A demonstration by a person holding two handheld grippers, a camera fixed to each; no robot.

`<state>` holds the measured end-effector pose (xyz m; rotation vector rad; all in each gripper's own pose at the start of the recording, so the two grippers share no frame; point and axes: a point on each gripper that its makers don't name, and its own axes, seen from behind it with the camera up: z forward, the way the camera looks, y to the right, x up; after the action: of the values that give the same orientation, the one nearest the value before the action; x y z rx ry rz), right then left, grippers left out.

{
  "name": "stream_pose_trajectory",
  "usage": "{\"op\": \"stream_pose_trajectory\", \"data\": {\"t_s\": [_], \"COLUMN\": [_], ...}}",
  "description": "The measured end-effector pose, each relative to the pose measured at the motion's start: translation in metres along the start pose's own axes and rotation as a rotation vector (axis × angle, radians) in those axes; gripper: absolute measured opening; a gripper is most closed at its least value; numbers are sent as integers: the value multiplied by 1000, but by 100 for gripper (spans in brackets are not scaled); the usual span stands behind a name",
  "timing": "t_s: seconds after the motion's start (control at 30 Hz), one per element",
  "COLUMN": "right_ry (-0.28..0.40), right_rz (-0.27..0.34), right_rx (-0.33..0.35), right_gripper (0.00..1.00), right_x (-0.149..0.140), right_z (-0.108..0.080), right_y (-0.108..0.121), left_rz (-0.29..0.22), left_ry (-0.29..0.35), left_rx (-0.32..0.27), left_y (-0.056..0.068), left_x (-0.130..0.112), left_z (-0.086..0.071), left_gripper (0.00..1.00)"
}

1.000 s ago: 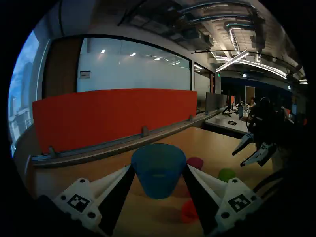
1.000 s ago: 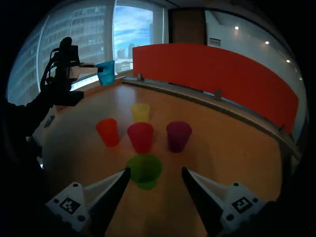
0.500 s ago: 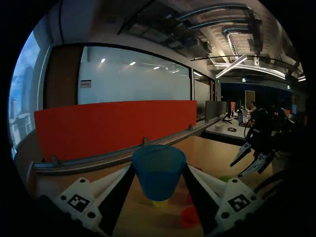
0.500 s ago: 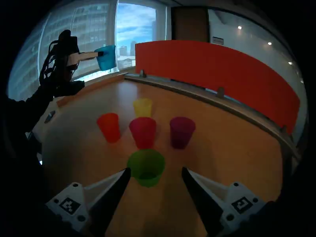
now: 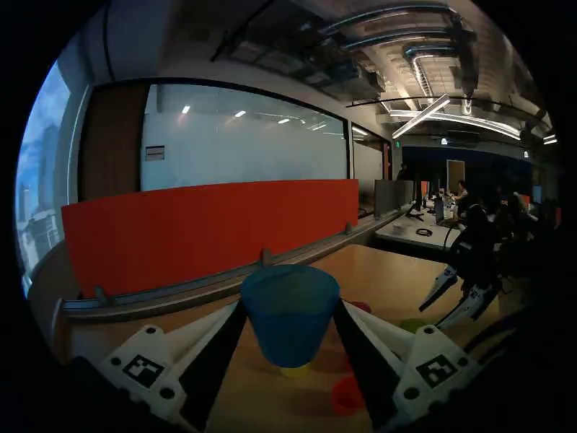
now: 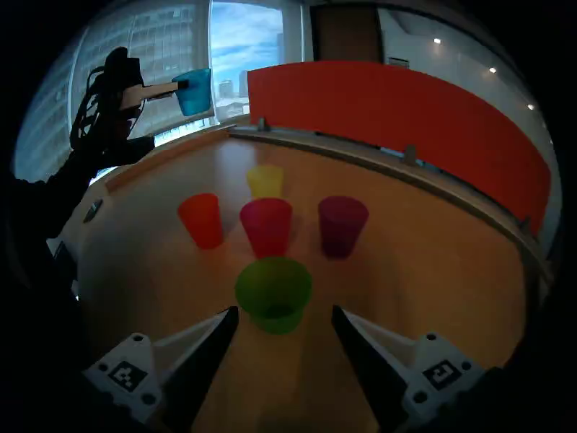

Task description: Pour water

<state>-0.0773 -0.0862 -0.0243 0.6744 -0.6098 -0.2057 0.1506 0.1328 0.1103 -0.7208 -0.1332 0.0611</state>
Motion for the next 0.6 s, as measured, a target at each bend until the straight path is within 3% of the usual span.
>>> {"op": "stream_pose_trajectory", "data": {"t_s": [0.6], "right_ry": [-27], "right_rz": [3], "right_rx": [25], "right_gripper": [99], "right_x": [-11], "right_z": [26], "right_y": [-7], "left_rz": [-3], "left_ry": [-23], "left_rx": [-6], "left_y": [-5], "left_x": [-12], "left_z": [7], "left_gripper": [85]}}
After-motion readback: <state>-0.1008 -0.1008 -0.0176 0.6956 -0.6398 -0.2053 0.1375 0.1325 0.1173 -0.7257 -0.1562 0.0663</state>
